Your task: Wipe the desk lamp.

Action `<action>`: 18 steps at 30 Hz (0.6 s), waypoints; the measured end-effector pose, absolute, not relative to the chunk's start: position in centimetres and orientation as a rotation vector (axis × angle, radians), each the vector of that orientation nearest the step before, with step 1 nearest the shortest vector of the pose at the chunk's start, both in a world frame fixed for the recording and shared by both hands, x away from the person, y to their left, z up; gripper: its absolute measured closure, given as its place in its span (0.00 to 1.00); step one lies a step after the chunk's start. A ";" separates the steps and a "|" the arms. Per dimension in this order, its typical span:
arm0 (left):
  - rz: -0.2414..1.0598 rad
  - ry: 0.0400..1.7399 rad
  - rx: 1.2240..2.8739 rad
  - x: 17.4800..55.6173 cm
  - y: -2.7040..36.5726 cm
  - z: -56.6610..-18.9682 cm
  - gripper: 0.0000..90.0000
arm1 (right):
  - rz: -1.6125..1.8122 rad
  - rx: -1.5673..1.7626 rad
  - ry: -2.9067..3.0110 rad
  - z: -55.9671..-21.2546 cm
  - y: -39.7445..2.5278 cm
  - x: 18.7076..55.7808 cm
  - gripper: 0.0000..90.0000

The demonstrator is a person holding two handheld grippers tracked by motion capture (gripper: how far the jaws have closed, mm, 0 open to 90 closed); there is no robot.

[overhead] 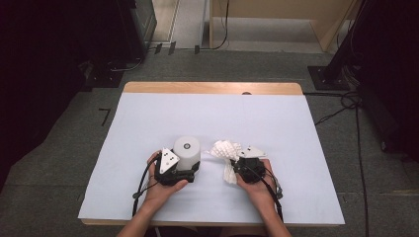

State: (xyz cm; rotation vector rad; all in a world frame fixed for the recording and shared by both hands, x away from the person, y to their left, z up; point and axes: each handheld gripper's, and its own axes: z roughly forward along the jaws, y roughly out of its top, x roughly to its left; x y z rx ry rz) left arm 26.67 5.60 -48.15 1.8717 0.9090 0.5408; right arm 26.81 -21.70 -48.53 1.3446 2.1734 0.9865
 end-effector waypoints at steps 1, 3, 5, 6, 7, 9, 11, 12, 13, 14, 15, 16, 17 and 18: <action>0.545 0.908 1.882 26.5 5.7 -48.2 0.09 | 0.988 1.357 2.183 -48.7 -21.6 26.8 0.83; 0.549 0.903 1.891 26.2 5.8 -48.2 0.09 | 0.981 1.348 2.188 -48.8 -21.4 26.9 0.82; 0.537 0.897 1.881 26.0 6.0 -48.2 0.09 | 0.971 1.351 2.195 -48.9 -21.2 27.0 0.79; 0.531 0.899 1.873 25.9 6.1 -48.2 0.08 | 0.978 1.348 2.200 -48.9 -21.2 27.1 0.75; 0.529 0.892 1.866 25.8 6.2 -48.1 0.08 | 0.983 1.366 2.204 -48.9 -21.2 27.2 0.71; 0.529 0.894 1.848 25.6 6.5 -47.9 0.07 | 1.001 1.390 2.220 -48.8 -21.2 27.3 0.66; 0.541 0.871 1.823 25.3 6.9 -47.7 0.07 | 1.008 1.390 2.222 -48.5 -21.2 27.1 0.63; 0.537 0.866 1.807 25.1 7.0 -47.5 0.07 | 1.016 1.391 2.226 -48.4 -21.2 27.1 0.60; 0.539 0.860 1.794 25.1 7.1 -47.3 0.07 | 1.018 1.391 2.237 -48.3 -21.1 27.1 0.57; 0.539 0.854 1.784 25.0 7.1 -47.1 0.07 | 1.016 1.395 2.245 -48.3 -21.1 27.1 0.54; 0.542 0.856 1.780 25.0 7.1 -47.0 0.07 | 1.008 1.395 2.250 -48.3 -21.2 27.1 0.53; 0.544 0.853 1.776 25.0 7.1 -46.9 0.07 | 1.004 1.408 2.255 -48.3 -21.2 27.1 0.52; 0.545 0.850 1.769 25.0 7.1 -46.8 0.07 | 1.000 1.417 2.254 -48.3 -21.2 27.1 0.52; 0.545 0.850 1.768 25.1 7.0 -46.7 0.07 | 1.000 1.433 2.254 -48.4 -21.3 27.1 0.55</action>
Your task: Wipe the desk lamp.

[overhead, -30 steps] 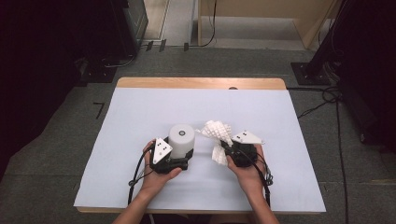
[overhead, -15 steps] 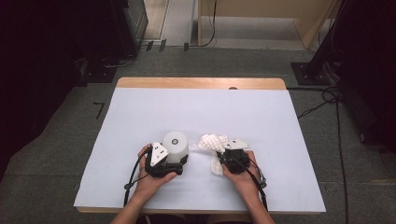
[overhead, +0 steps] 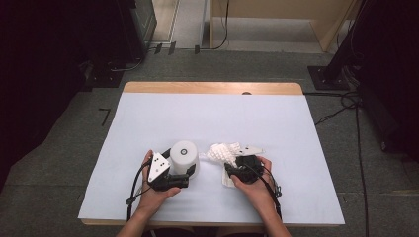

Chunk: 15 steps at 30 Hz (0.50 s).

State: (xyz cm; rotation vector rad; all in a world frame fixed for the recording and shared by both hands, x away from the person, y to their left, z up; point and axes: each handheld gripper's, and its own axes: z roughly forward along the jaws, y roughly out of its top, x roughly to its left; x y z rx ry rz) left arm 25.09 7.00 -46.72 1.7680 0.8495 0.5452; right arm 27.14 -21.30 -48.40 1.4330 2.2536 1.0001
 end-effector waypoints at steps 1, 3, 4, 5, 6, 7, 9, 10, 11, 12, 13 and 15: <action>0.542 0.853 1.774 25.2 6.9 -46.7 0.07 | 0.988 1.442 2.248 -48.5 -21.4 27.2 0.62; 0.535 0.854 1.793 25.5 6.8 -46.8 0.07 | 0.960 1.441 2.238 -48.6 -21.4 27.1 0.76; 0.542 0.850 1.803 25.5 6.8 -46.9 0.07 | 0.953 1.418 2.242 -48.6 -21.3 27.1 0.81; 0.543 0.844 1.799 25.5 6.9 -46.9 0.09 | 0.945 1.402 2.250 -48.5 -21.2 27.0 0.84; 0.544 0.847 1.790 25.5 6.9 -46.9 0.09 | 0.951 1.377 2.254 -48.4 -21.1 26.8 0.85; 0.545 0.847 1.787 25.5 6.9 -46.8 0.09 | 0.965 1.353 2.264 -48.3 -20.8 26.6 0.86; 0.510 0.850 1.766 25.7 7.1 -46.8 0.10 | 0.974 1.292 2.289 -48.3 -19.7 26.1 0.86; 0.486 0.850 1.756 25.7 7.1 -46.8 0.10 | 0.980 1.258 2.309 -48.3 -19.0 25.9 0.86; 0.475 0.849 1.755 25.7 7.1 -46.8 0.10 | 0.992 1.224 2.328 -48.2 -18.2 25.6 0.86; 0.479 0.842 1.762 25.7 6.9 -46.7 0.10 | 1.006 1.191 2.340 -48.2 -17.5 25.3 0.86; 0.478 0.840 1.764 25.7 6.9 -46.7 0.10 | 1.035 1.148 2.351 -48.0 -16.8 25.0 0.86; 0.468 0.832 1.766 25.6 6.8 -46.7 0.10 | 1.114 1.113 2.361 -47.4 -16.2 24.6 0.86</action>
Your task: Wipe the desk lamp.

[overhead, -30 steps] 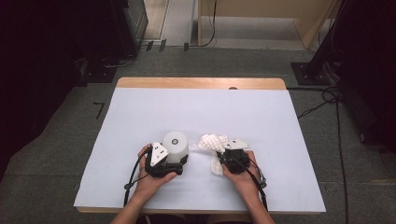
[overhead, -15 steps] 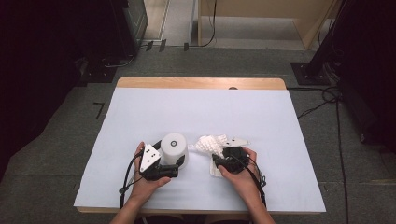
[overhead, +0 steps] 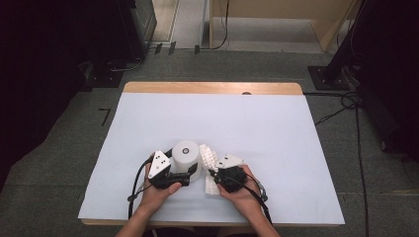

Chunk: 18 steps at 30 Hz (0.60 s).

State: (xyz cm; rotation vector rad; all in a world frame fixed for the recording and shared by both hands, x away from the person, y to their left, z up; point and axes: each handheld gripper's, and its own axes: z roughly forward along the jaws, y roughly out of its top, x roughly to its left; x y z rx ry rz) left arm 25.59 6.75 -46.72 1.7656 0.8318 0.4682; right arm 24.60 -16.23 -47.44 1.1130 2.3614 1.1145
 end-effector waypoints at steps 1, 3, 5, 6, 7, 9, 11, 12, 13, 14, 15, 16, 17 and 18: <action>0.460 0.827 1.768 25.5 6.7 -46.7 0.10 | 1.150 1.087 2.351 -47.0 -16.0 24.4 0.86; 0.454 0.818 1.767 25.4 6.5 -46.7 0.10 | 1.179 1.018 2.315 -45.9 -15.7 23.8 0.87; 0.453 0.810 1.753 25.2 6.3 -46.5 0.10 | 1.218 0.994 2.265 -44.7 -15.7 23.3 0.87; 0.450 0.808 1.743 25.1 6.3 -46.3 0.10 | 1.240 0.980 2.235 -44.2 -15.9 23.1 0.87; 0.450 0.801 1.736 25.0 6.3 -46.1 0.10 | 1.270 0.970 2.209 -43.7 -16.0 22.8 0.87; 0.461 0.785 1.716 24.8 6.3 -45.6 0.10 | 1.335 0.947 2.159 -43.0 -16.5 22.5 0.86; 0.464 0.783 1.703 24.8 6.5 -45.0 0.10 | 1.359 0.933 2.141 -42.7 -16.5 22.2 0.86; 0.466 0.785 1.691 24.8 6.6 -44.8 0.10 | 1.359 0.929 2.144 -42.7 -16.4 22.2 0.86; 0.463 0.789 1.679 24.8 6.8 -44.6 0.10 | 1.351 0.928 2.157 -42.9 -16.3 22.2 0.86; 0.461 0.794 1.671 24.9 7.0 -44.5 0.10 | 1.340 0.926 2.175 -43.2 -16.1 22.3 0.86; 0.464 0.800 1.667 25.0 7.2 -44.4 0.10 | 1.332 0.928 2.195 -43.6 -15.9 22.3 0.86; 0.471 0.804 1.667 25.1 7.4 -44.3 0.10 | 1.328 0.940 2.228 -44.1 -15.6 22.5 0.86; 0.472 0.807 1.667 25.1 7.5 -44.3 0.10 | 1.320 0.952 2.248 -44.6 -15.4 22.6 0.86; 0.472 0.811 1.664 25.2 7.6 -44.3 0.10 | 1.315 0.951 2.264 -44.9 -15.3 22.7 0.86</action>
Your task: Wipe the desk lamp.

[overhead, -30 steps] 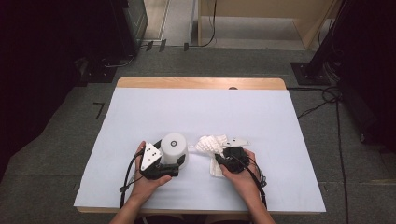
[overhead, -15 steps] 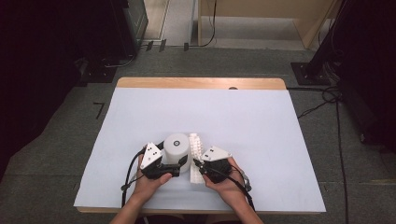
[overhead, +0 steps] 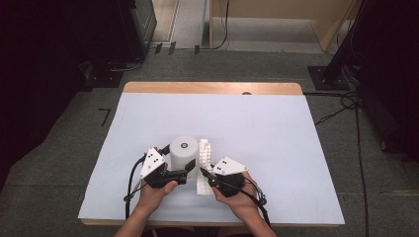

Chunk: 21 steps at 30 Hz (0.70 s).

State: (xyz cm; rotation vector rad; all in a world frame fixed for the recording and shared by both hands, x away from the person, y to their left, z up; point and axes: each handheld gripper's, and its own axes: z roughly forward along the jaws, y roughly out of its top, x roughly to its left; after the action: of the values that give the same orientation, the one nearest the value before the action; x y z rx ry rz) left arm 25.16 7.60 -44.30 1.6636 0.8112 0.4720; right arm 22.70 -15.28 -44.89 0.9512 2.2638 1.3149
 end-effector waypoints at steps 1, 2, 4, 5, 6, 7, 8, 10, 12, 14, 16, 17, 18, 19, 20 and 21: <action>0.470 0.815 1.662 25.2 7.6 -44.4 0.10 | 1.306 0.954 2.279 -45.2 -15.1 22.8 0.86; 0.472 0.815 1.669 25.3 7.7 -44.4 0.10 | 1.304 0.959 2.286 -45.4 -15.1 22.9 0.86; 0.461 0.814 1.669 25.3 7.6 -44.6 0.10 | 1.311 0.971 2.288 -45.5 -15.1 23.1 0.86; 0.454 0.813 1.672 25.4 7.5 -44.8 0.10 | 1.310 0.979 2.279 -45.4 -15.2 23.1 0.86; 0.453 0.809 1.677 25.4 7.4 -44.9 0.10 | 1.321 0.987 2.263 -45.2 -15.2 23.1 0.86; 0.454 0.803 1.683 25.4 7.2 -45.1 0.10 | 1.330 0.995 2.248 -45.0 -15.4 23.1 0.86; 0.452 0.800 1.691 25.4 7.0 -45.2 0.10 | 1.337 0.994 2.228 -44.8 -15.6 23.2 0.86; 0.454 0.793 1.706 25.3 6.6 -45.6 0.10 | 1.359 1.011 2.183 -44.3 -16.0 23.1 0.86; 0.470 0.787 1.712 25.3 6.3 -45.8 0.10 | 1.382 1.009 2.141 -43.8 -16.4 23.1 0.86; 0.502 0.788 1.713 25.2 6.2 -45.9 0.10 | 1.377 1.007 2.137 -43.6 -16.6 23.1 0.86; 0.525 0.788 1.716 25.2 6.1 -46.2 0.10 | 1.362 1.015 2.144 -43.7 -16.8 23.2 0.86; 0.535 0.787 1.721 25.3 6.2 -46.3 0.10 | 1.356 1.017 2.149 -43.8 -16.9 23.3 0.86; 0.539 0.786 1.726 25.3 6.2 -46.5 0.10 | 1.347 1.022 2.151 -43.9 -17.0 23.4 0.86; 0.541 0.780 1.733 25.4 6.3 -46.6 0.10 | 1.334 1.027 2.150 -44.1 -17.2 23.5 0.86; 0.541 0.781 1.736 25.4 6.4 -46.8 0.10 | 1.320 1.033 2.145 -44.2 -17.4 23.6 0.86; 0.542 0.777 1.745 25.4 6.5 -46.9 0.10 | 1.313 1.050 2.141 -44.4 -17.7 23.7 0.86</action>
State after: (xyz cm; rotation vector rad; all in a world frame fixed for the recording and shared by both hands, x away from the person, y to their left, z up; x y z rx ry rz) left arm 25.38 6.47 -46.94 1.7453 0.7767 0.5419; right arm 23.68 -17.65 -44.35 1.0497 2.1414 1.3127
